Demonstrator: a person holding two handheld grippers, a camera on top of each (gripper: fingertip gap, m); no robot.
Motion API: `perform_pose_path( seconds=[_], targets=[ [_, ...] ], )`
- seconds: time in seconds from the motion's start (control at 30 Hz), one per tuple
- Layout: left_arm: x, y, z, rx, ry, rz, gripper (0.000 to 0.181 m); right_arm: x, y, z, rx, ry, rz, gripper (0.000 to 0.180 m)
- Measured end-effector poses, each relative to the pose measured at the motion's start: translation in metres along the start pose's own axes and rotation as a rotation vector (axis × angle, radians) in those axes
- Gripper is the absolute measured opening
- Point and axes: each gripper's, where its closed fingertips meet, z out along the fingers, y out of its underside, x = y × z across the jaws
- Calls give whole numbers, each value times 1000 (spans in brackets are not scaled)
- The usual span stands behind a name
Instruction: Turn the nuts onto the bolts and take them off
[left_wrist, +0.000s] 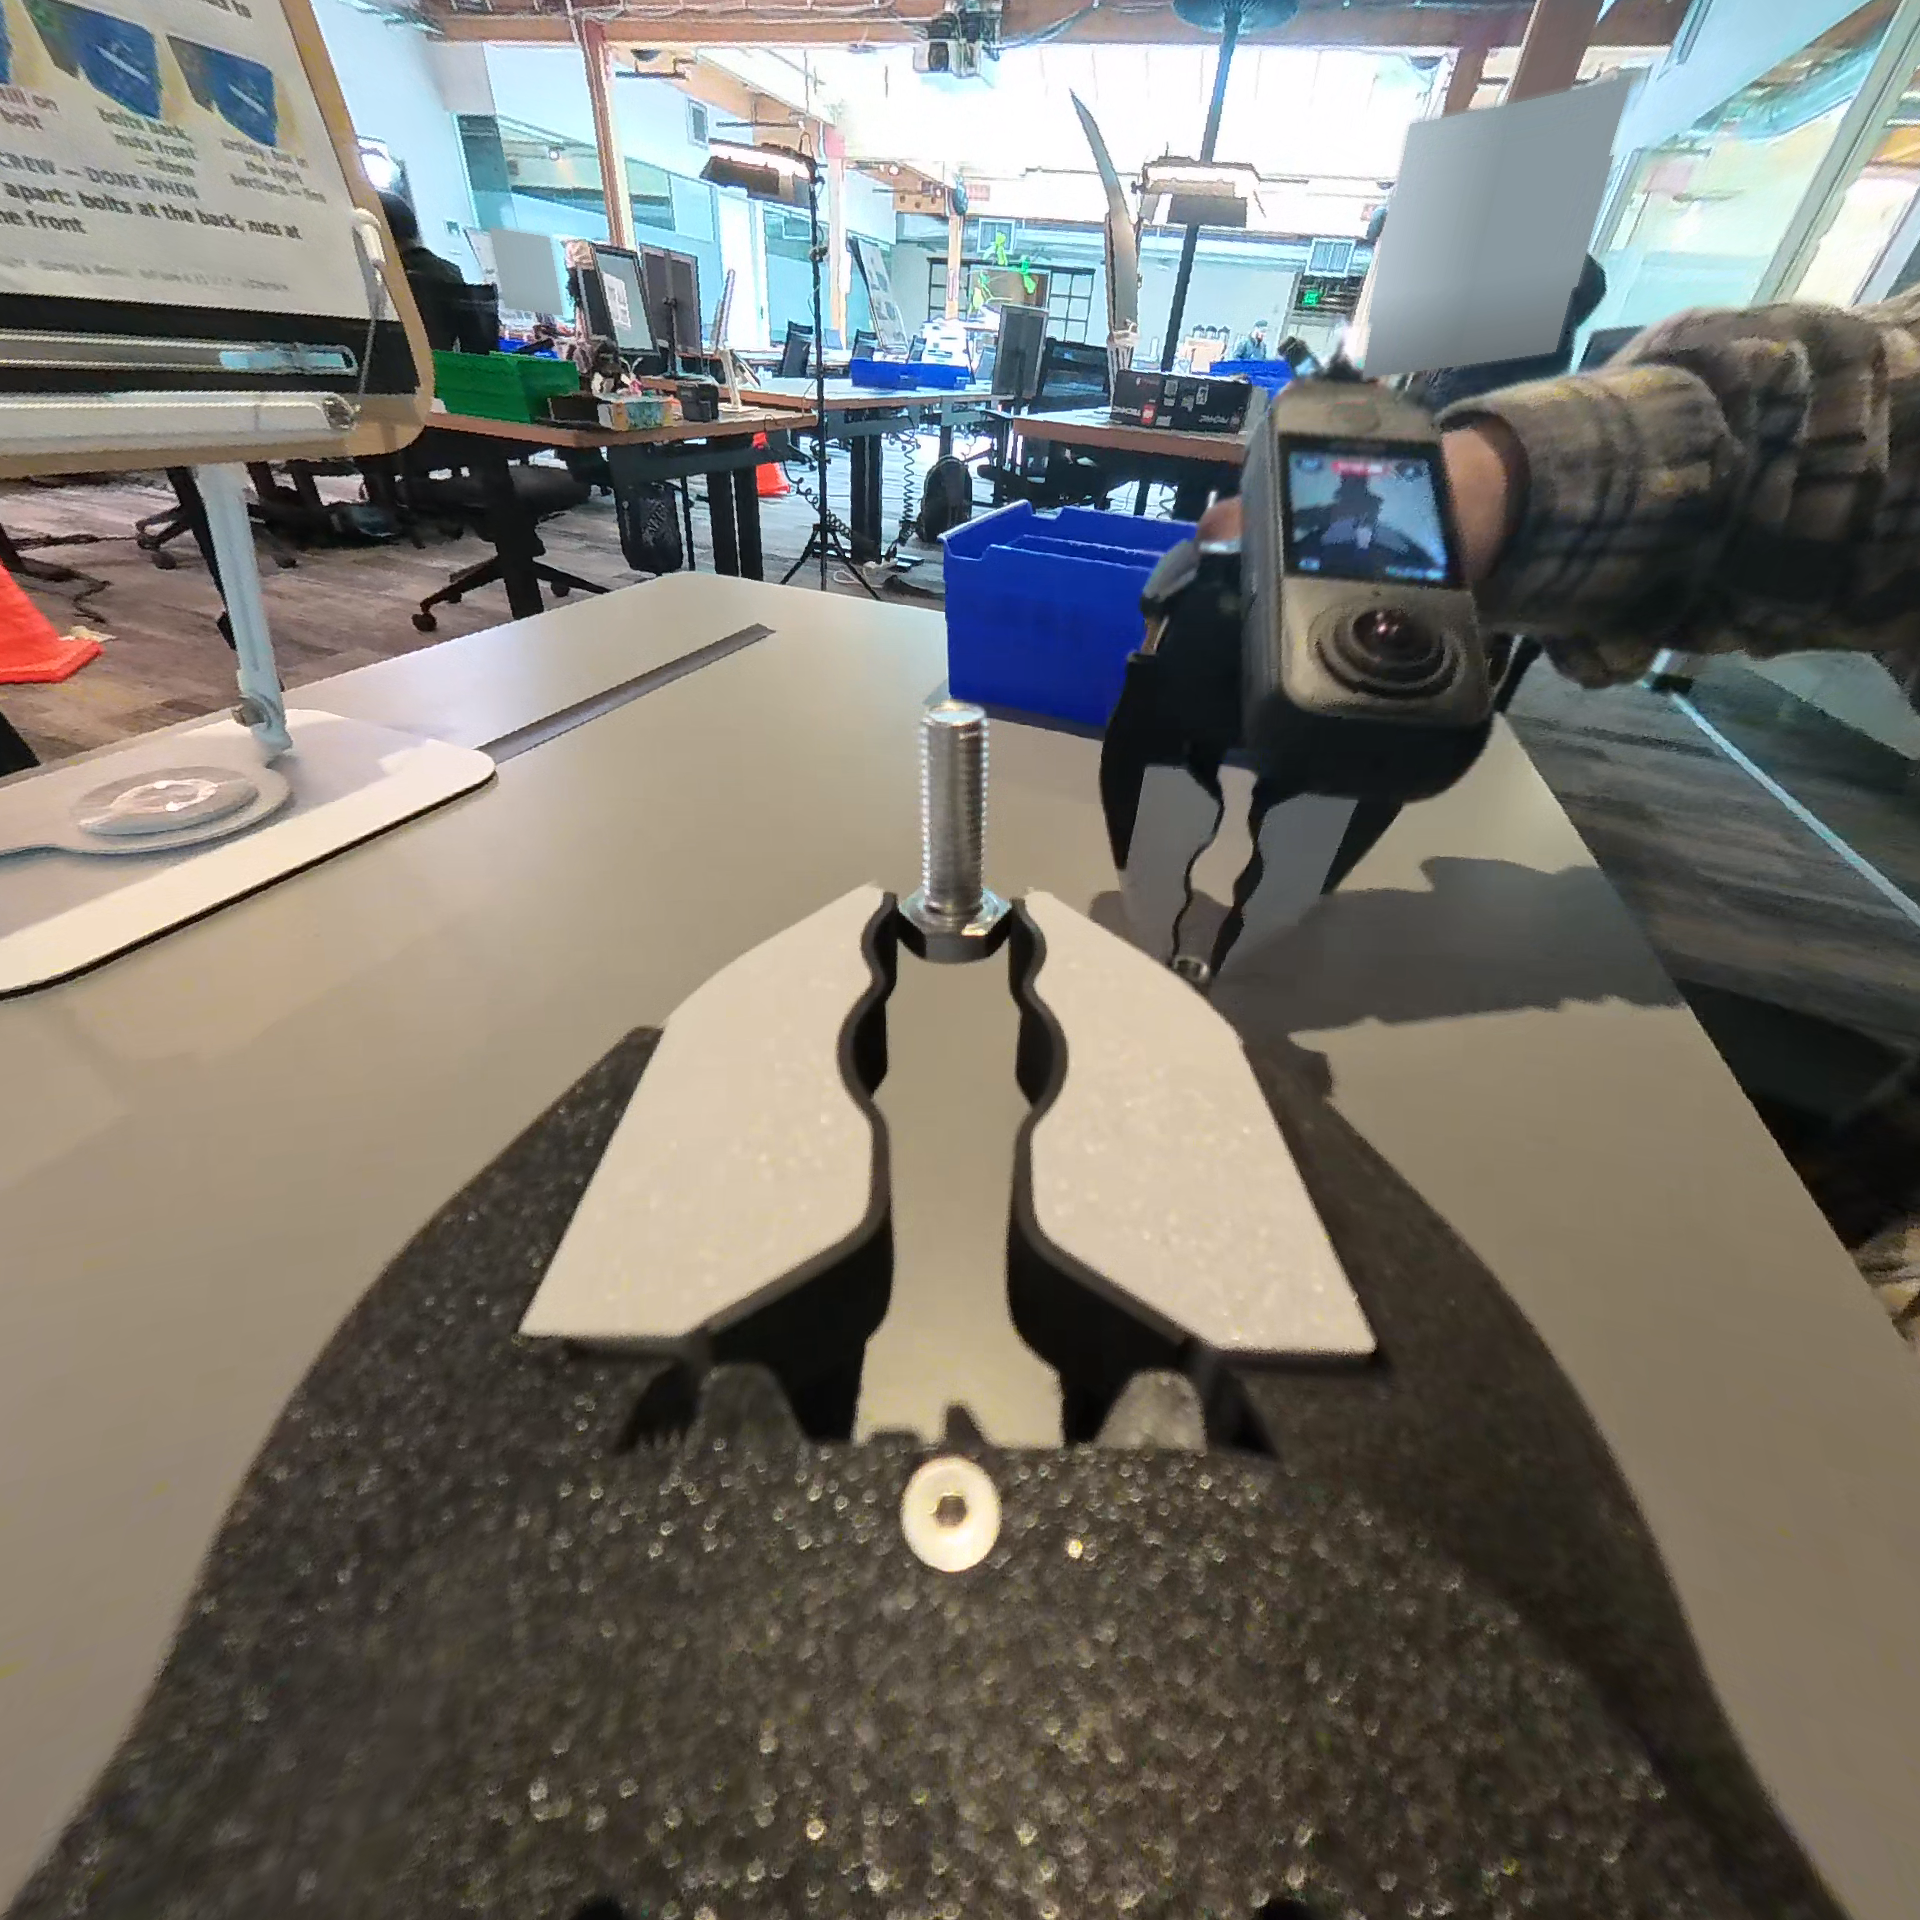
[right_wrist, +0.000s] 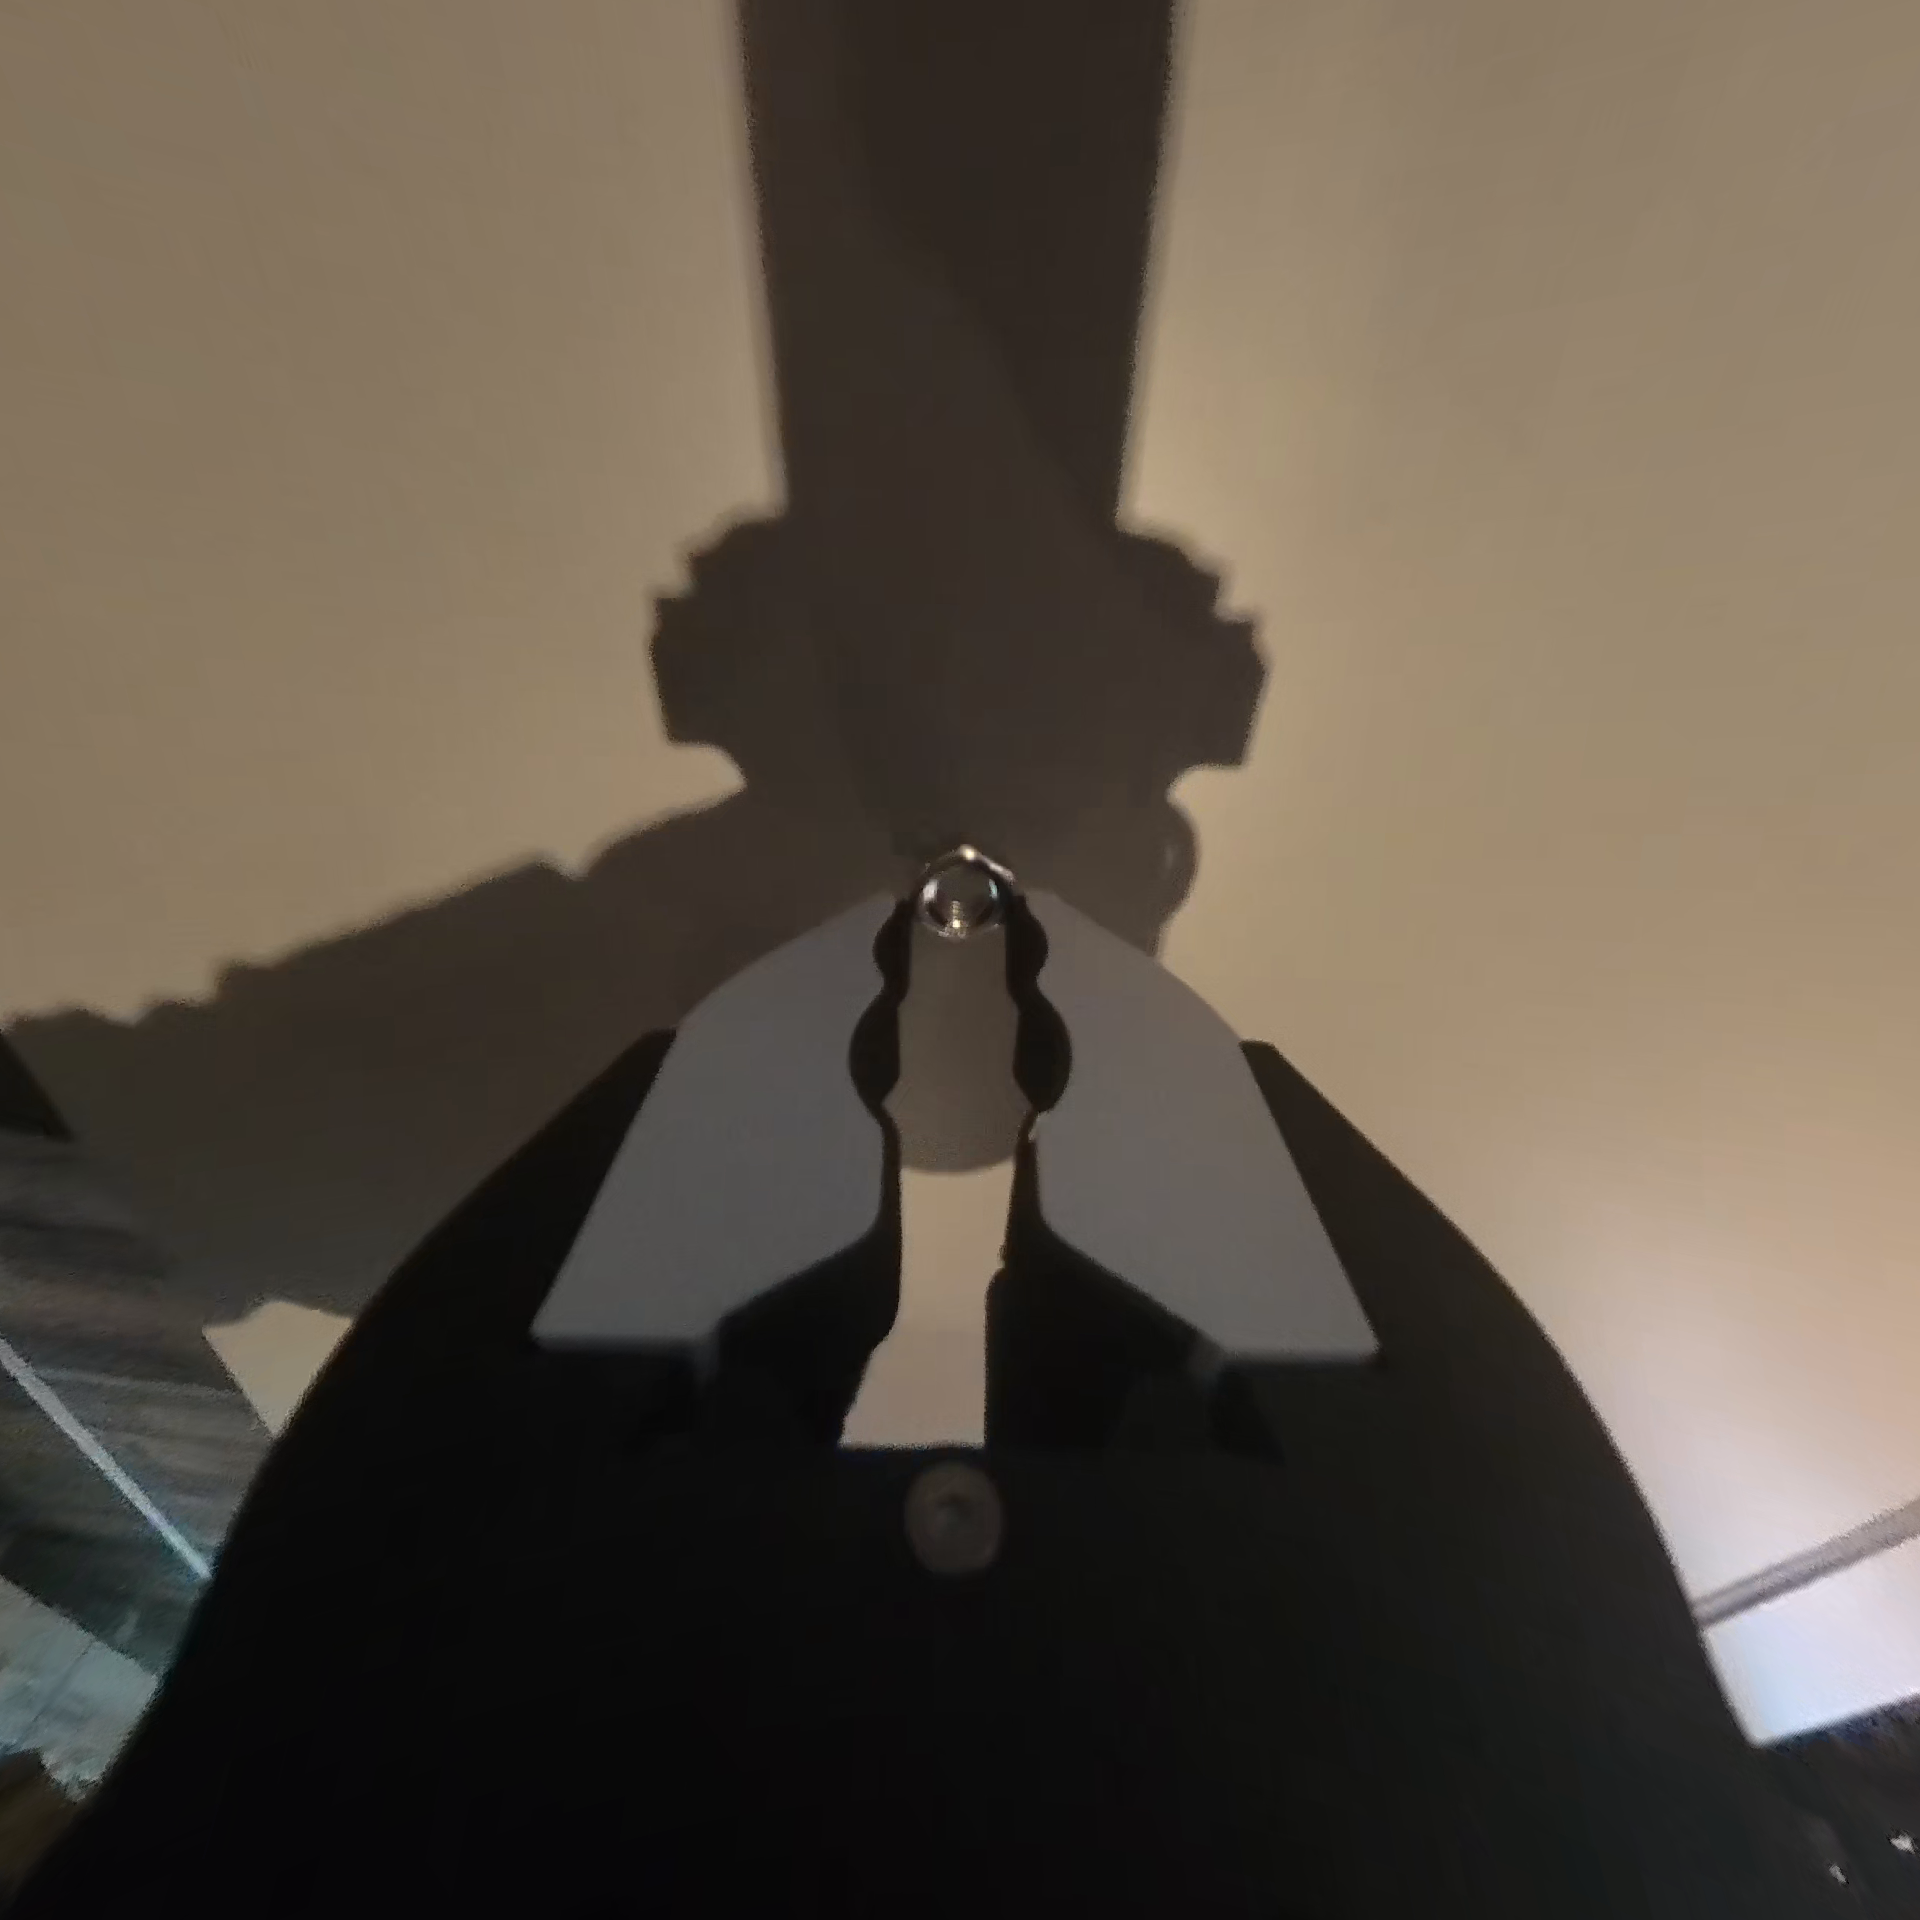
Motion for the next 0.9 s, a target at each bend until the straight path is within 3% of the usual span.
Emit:
perform_pose_path(
  seconds=[0.03,0.4,0.57,0.67,0.8,0.9],
  targets=[
    [1,0,0,0,3,1,20,0,-1,3,4,-4,6,17],
    [8,-1,2,17,26,-5,19,2,-9,6,108,18,50,17],
    [10,-1,2,19,35,-14,19,7,-14,-1,246,81,124,30],
    [11,-1,3,25,38,-11,19,17,-19,-21,462,181,227,37],
    [11,-4,2,42,35,-15,19,31,-7,-59,838,353,526,36],
    [11,-4,2,44,24,-16,19,27,10,-65,969,440,758,34]
  ],
)
